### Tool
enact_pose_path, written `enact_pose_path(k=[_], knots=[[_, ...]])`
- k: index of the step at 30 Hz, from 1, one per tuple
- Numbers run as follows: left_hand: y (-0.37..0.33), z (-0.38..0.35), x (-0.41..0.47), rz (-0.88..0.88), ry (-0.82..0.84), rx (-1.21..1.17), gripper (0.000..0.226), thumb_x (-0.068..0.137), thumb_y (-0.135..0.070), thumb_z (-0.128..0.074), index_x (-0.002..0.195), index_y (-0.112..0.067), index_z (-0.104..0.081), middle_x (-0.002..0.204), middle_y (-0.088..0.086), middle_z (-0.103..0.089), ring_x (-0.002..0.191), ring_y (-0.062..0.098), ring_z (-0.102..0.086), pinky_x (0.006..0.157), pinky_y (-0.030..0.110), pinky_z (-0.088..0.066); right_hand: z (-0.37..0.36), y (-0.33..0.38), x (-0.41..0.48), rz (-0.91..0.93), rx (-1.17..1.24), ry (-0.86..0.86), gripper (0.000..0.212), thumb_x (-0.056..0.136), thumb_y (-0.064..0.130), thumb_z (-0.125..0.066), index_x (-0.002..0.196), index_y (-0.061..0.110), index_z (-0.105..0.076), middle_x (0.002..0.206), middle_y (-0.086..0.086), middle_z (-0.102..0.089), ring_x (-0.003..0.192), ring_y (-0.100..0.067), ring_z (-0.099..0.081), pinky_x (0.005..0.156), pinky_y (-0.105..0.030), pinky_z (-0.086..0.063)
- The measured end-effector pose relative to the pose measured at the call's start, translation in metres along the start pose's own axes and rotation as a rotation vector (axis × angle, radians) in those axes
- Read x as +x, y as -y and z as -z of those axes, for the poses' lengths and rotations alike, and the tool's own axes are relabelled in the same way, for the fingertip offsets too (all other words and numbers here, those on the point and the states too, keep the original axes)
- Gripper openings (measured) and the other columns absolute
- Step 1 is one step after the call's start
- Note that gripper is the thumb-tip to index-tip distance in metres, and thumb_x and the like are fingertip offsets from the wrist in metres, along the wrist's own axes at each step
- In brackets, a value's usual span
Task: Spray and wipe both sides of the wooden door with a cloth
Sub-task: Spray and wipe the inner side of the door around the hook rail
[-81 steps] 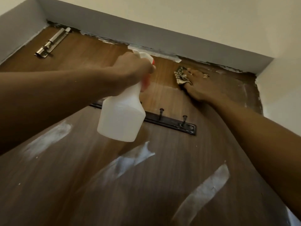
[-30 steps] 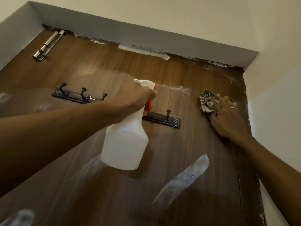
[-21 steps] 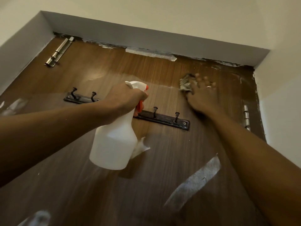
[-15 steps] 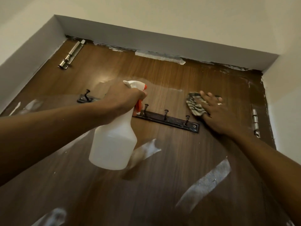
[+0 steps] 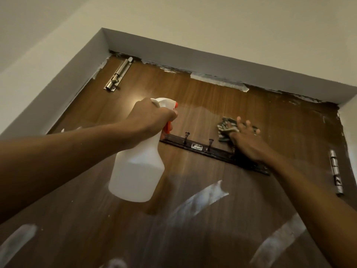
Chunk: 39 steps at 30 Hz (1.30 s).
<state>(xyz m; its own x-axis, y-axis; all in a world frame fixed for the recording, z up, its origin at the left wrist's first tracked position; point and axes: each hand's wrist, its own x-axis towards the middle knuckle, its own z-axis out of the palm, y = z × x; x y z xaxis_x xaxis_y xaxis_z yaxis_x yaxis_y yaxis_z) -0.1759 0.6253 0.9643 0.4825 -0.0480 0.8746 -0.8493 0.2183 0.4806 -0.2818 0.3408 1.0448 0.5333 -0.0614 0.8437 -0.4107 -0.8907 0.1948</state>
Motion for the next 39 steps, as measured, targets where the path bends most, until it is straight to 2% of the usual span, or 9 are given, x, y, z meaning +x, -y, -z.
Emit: enact_pose_path(k=[4,8,12,15,19,24,28,32,39], knots=[[0.012,0.032,0.002,0.007,0.025,0.015,0.038,0.081,-0.034,-0.064,0.109,-0.008,-0.059,0.078,0.004,-0.071,0.068,0.021,-0.067,0.073,0.040,-0.057,0.014,-0.009,-0.001,-0.195,-0.057,0.034,0.055,0.107,0.042,-0.013,0.156,0.018,-0.023,0.166,-0.011,0.010,0.152,-0.034,0.004,0.120,-0.057,-0.002],[0.018,0.059,0.009,-0.010,-0.005,0.029,0.035,0.082,-0.034,-0.065,0.105,-0.008,-0.060,0.078,0.003,-0.071,0.069,0.021,-0.068,0.073,0.039,-0.057,0.027,0.042,0.038,-0.365,0.069,-0.043,0.062,0.104,0.054,-0.010,0.160,0.027,-0.007,0.165,-0.005,0.018,0.152,-0.034,0.013,0.121,-0.057,0.007],[0.025,0.077,0.013,-0.025,-0.010,0.039,0.034,0.083,-0.035,-0.064,0.103,-0.008,-0.061,0.080,0.004,-0.071,0.070,0.022,-0.068,0.075,0.042,-0.057,0.006,0.112,0.061,-0.147,0.001,-0.029,0.064,0.102,0.059,-0.012,0.159,0.030,-0.002,0.164,-0.005,0.020,0.150,-0.034,0.018,0.118,-0.057,0.013],[0.032,0.089,0.015,-0.013,-0.002,0.065,0.039,0.081,-0.037,-0.065,0.105,-0.007,-0.059,0.086,0.008,-0.068,0.073,0.025,-0.068,0.071,0.039,-0.057,-0.018,0.124,0.040,-0.043,-0.065,-0.005,0.063,0.103,0.057,-0.013,0.158,0.031,0.003,0.163,-0.003,0.022,0.150,-0.030,0.020,0.119,-0.053,0.012],[0.046,0.107,0.016,0.018,-0.011,0.088,0.059,0.074,-0.046,-0.064,0.119,-0.010,-0.052,0.093,0.009,-0.066,0.073,0.023,-0.068,0.065,0.037,-0.058,-0.017,0.109,0.019,-0.146,-0.054,0.014,0.060,0.104,0.053,-0.008,0.159,0.030,-0.002,0.164,-0.003,0.020,0.152,-0.026,0.015,0.122,-0.050,0.006],[0.052,0.115,0.018,-0.012,-0.017,0.124,0.037,0.084,-0.037,-0.064,0.108,-0.009,-0.054,0.088,0.007,-0.067,0.066,0.017,-0.067,0.052,0.025,-0.050,-0.003,0.140,0.066,-0.256,-0.046,-0.072,0.067,0.101,0.060,-0.009,0.159,0.028,0.001,0.164,-0.005,0.020,0.151,-0.035,0.012,0.121,-0.058,0.004],[0.047,0.115,0.017,-0.040,-0.023,0.127,0.026,0.087,-0.030,-0.062,0.102,-0.010,-0.055,0.083,0.006,-0.067,0.061,0.014,-0.064,0.048,0.020,-0.047,-0.011,0.202,0.091,-0.002,-0.065,-0.044,0.063,0.102,0.060,-0.008,0.158,0.034,0.000,0.164,-0.006,0.019,0.150,-0.037,0.017,0.118,-0.060,0.013],[0.051,0.119,0.013,-0.035,-0.049,0.154,0.022,0.089,-0.029,-0.061,0.100,-0.014,-0.048,0.075,0.000,-0.060,0.058,0.011,-0.060,0.046,0.018,-0.044,-0.036,0.233,0.070,0.199,-0.045,-0.007,0.062,0.102,0.058,-0.004,0.158,0.033,-0.005,0.165,-0.003,0.014,0.150,-0.030,0.018,0.120,-0.056,0.012],[0.077,0.137,0.019,-0.001,-0.070,0.163,0.039,0.088,-0.031,-0.062,0.117,-0.009,-0.049,0.086,0.006,-0.062,0.066,0.016,-0.063,0.052,0.022,-0.047,-0.029,0.212,0.057,0.047,-0.044,-0.002,0.060,0.103,0.054,0.000,0.158,0.032,-0.005,0.165,-0.003,0.012,0.153,-0.028,0.009,0.122,-0.052,0.005]])
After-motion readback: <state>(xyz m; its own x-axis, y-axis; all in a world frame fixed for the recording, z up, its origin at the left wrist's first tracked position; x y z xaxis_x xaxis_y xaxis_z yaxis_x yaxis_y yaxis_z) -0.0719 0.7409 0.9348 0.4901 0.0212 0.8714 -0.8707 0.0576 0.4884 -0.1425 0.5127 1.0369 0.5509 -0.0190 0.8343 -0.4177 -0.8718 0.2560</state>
